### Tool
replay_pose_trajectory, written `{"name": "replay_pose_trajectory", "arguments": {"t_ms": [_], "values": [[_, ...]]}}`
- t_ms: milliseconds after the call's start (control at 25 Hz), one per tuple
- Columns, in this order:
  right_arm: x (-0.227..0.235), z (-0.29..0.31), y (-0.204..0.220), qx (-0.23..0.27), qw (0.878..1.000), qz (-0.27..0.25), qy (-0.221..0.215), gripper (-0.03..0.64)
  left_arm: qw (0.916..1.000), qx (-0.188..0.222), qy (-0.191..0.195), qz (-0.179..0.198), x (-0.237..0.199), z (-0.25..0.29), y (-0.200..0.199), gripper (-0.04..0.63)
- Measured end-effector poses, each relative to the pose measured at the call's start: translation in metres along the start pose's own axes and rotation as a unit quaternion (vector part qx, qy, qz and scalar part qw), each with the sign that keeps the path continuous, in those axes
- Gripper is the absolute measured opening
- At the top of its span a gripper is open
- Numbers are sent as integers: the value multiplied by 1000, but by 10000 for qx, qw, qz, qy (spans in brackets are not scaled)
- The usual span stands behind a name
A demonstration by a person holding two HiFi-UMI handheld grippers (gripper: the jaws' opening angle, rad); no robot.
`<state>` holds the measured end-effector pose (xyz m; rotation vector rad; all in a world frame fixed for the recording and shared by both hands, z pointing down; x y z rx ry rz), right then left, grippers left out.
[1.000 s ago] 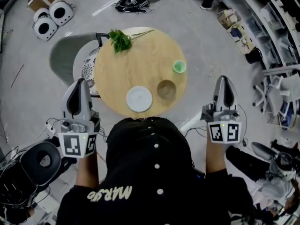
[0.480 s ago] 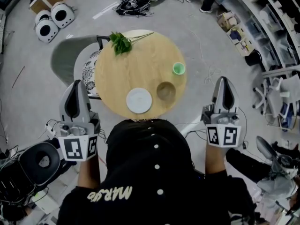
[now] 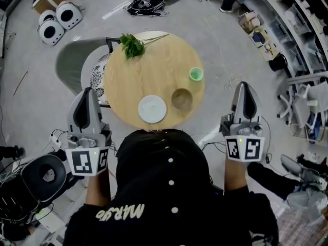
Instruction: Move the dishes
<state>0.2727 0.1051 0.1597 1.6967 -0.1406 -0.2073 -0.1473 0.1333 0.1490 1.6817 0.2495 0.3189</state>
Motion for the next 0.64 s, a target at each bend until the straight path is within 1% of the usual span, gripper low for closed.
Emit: {"name": "replay_pose_trajectory", "arguments": {"t_ms": [200, 640], "values": [[-6, 4, -1, 0, 9999, -24, -133, -5, 10000, 44, -9, -57, 0, 2, 0, 3], [-10, 8, 0, -29, 9998, 50, -164, -5, 10000, -22, 18, -28, 1, 2, 2, 3]]}}
Point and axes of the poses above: the fingertips, and each gripper's own axes: z forward along the fingers, x to its right, y out of its underside, the point moved 8 cm from there along -z, backward along the fingers, and after that the axes turned 5 degrees about y, right-handed, at the moved point
